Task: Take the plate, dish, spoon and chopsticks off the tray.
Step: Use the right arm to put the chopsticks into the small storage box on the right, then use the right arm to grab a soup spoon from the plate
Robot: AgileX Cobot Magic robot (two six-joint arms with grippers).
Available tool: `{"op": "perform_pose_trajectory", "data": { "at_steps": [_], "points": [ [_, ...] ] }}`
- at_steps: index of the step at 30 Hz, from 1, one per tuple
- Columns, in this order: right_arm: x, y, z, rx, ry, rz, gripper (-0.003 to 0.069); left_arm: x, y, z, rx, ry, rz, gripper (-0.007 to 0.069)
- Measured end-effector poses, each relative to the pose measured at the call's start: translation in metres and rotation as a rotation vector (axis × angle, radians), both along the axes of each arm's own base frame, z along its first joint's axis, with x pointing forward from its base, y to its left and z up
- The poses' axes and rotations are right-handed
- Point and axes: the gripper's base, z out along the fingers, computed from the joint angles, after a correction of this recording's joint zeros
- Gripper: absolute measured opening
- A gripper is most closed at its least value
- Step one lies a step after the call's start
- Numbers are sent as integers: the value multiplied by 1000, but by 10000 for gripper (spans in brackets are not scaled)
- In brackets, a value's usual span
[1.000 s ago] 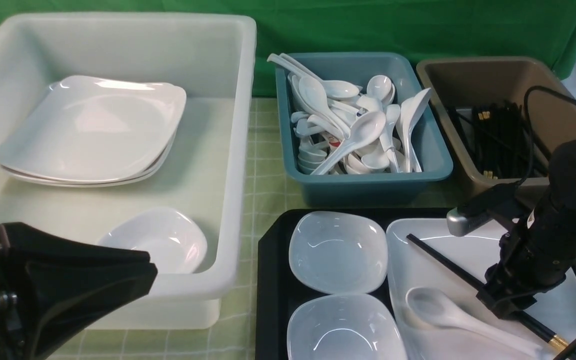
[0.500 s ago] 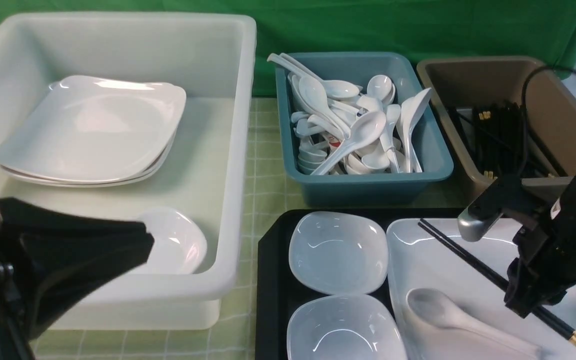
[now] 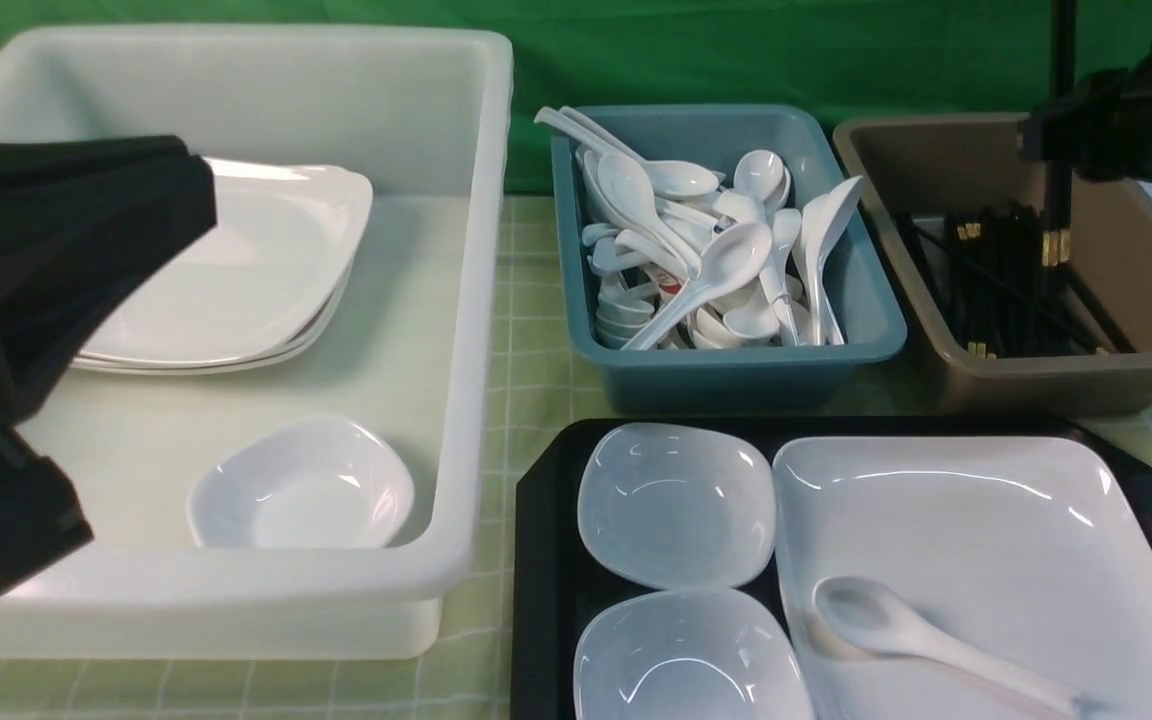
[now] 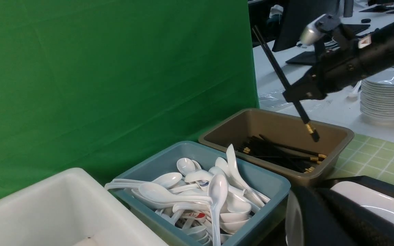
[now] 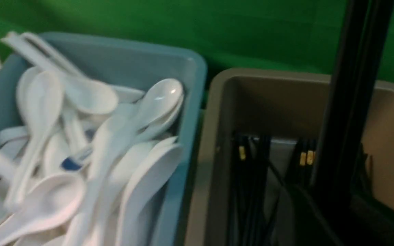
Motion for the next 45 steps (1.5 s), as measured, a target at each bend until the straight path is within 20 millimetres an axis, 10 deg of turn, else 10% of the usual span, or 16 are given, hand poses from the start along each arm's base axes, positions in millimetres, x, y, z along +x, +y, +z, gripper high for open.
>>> {"op": "perform_pose_trajectory", "data": {
  "at_steps": [6, 11, 17, 24, 25, 32, 45],
  "points": [
    [54, -11, -49, 49, 125, -44, 163, 0, 0, 0, 0, -1, 1, 20],
    [57, -13, -66, 51, 266, -9, 361, 0, 0, 0, 10, -3, 2, 20],
    [29, -11, -23, 18, 311, 58, 437, 0, 0, -5, 86, -5, -10, 20],
    [-61, 27, 22, -59, 517, 283, 429, -2, -1, -8, 129, 11, -31, 20],
    [-93, 45, -3, -125, 639, 367, 429, -2, -1, -8, 129, 11, -32, 20],
    [-152, 57, -95, -355, 895, 510, 473, -2, -1, -8, 129, 12, -32, 20],
    [-139, 56, -147, -455, 822, 515, 514, -2, -2, -8, 128, 15, -36, 20]
  ]
}}
